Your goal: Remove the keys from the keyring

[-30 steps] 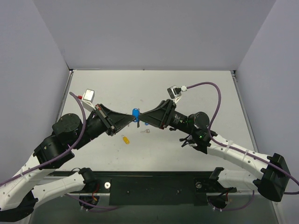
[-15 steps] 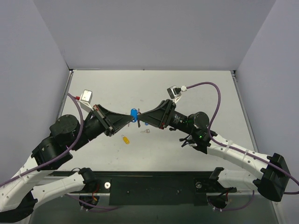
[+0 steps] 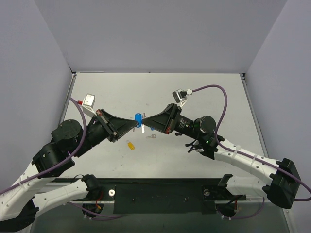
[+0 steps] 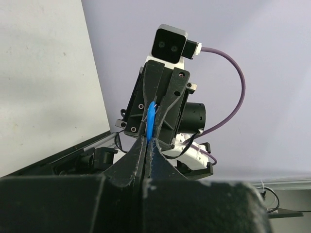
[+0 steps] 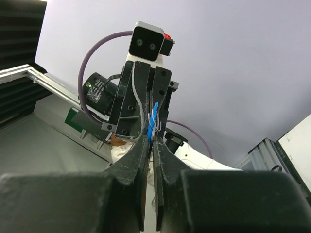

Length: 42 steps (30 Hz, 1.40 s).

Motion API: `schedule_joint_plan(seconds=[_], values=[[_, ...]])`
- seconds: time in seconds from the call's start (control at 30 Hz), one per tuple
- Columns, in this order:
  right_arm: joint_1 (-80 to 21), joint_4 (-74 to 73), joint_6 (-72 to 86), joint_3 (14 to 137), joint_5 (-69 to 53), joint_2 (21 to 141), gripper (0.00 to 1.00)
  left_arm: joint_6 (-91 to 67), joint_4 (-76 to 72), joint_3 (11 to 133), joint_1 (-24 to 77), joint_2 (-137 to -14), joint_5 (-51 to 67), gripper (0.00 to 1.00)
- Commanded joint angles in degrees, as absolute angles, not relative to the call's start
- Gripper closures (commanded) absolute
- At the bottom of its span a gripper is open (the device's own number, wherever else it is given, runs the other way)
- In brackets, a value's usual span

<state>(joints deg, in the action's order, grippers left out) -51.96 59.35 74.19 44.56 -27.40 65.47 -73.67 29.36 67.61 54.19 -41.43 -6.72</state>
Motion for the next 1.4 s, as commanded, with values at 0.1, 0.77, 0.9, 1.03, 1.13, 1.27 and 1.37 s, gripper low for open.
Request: schedule_joint_plan(seconds=[0.1, 0.77, 0.9, 1.03, 1.13, 1.27, 1.37], values=[[-52.6, 58.0, 71.3, 48.6, -28.2, 64.6, 1.0, -70.9, 31.7, 69.3, 54.0, -40.5, -7.9, 1.0], [-59.2, 6.6, 42.5, 63.1, -28.9, 60.4, 1.0, -54.2, 52.8, 78.4, 54.0, -38.3, -13.5, 0.49], [-61.3, -6.6, 35.8, 67.8, -28.8, 60.8, 1.0, -47.4, 57.2, 81.6, 54.0, -38.4, -14.7, 0.32], [-62.8, -14.2, 31.7, 71.2, -29.1, 61.8, 1.0, -41.8, 54.9, 79.9, 54.0, -36.3, -11.8, 0.3], [-64.2, -17.6, 30.2, 72.9, -30.1, 62.2, 1.0, -38.2, 49.7, 77.3, 54.0, -33.9, -6.0, 0.3], [-65.9, -19.2, 28.6, 74.8, -31.7, 62.7, 1.0, -35.5, 42.3, 72.3, 54.0, -32.9, 3.2, 0.3], [-66.5, -19.1, 28.0, 75.5, -32.7, 62.8, 1.0, -34.6, 35.4, 67.2, 54.1, -32.7, 13.2, 0.31]])
